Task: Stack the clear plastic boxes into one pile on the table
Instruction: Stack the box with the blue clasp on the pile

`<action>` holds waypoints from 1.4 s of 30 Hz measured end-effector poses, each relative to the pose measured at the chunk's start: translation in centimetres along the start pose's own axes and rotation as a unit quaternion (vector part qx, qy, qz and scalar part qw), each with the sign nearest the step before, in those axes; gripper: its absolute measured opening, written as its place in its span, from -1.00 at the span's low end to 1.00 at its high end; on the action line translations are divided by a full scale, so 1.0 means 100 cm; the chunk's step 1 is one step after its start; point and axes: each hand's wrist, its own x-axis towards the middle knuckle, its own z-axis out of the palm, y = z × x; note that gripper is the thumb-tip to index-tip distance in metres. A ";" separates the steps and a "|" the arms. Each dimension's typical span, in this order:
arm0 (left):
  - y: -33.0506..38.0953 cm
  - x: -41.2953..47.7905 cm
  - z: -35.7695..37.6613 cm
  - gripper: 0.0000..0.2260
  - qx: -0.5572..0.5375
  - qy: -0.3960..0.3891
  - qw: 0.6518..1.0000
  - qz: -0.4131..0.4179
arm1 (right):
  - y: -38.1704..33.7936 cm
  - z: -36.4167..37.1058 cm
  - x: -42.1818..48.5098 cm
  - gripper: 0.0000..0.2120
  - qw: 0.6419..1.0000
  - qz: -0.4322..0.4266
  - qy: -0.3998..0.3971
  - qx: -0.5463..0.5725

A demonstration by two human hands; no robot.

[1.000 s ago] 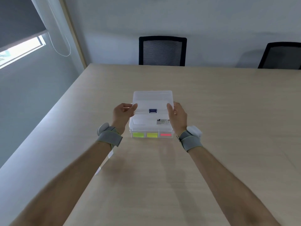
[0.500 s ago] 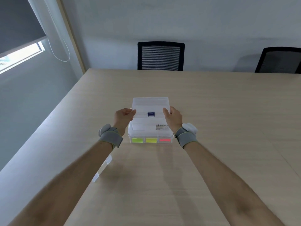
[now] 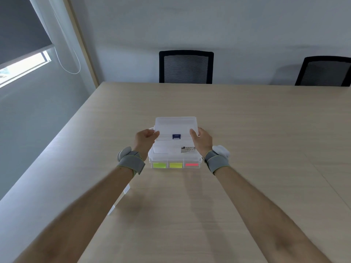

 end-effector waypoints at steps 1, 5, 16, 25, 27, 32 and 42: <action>0.000 0.000 0.000 -0.69 0.006 0.004 1.000 0.000 | 0.000 0.000 0.001 -0.64 1.000 -0.001 0.000 -0.005; 0.000 0.000 0.000 -0.82 0.015 0.010 1.000 0.000 | 0.003 0.001 0.003 -0.62 1.000 -0.004 -0.002 -0.022; 0.004 -0.008 -0.002 -0.86 0.040 0.020 0.999 0.006 | 0.002 0.002 0.005 -0.58 0.999 -0.005 -0.009 -0.041; 0.008 -0.015 -0.003 -0.86 0.067 0.008 0.997 0.024 | 0.003 0.004 0.000 -0.53 1.000 -0.003 0.021 -0.006; 0.008 -0.017 -0.003 -0.87 0.074 0.008 0.997 0.028 | 0.004 0.003 -0.004 -0.55 0.999 -0.011 0.032 0.011; 0.005 -0.020 -0.010 -0.76 0.100 0.041 0.993 0.038 | 0.007 -0.001 -0.016 -0.62 0.996 -0.038 0.076 0.036; -0.032 -0.043 -0.039 -0.76 0.174 0.073 0.981 0.035 | 0.041 0.009 -0.052 -0.70 0.992 -0.022 0.119 0.021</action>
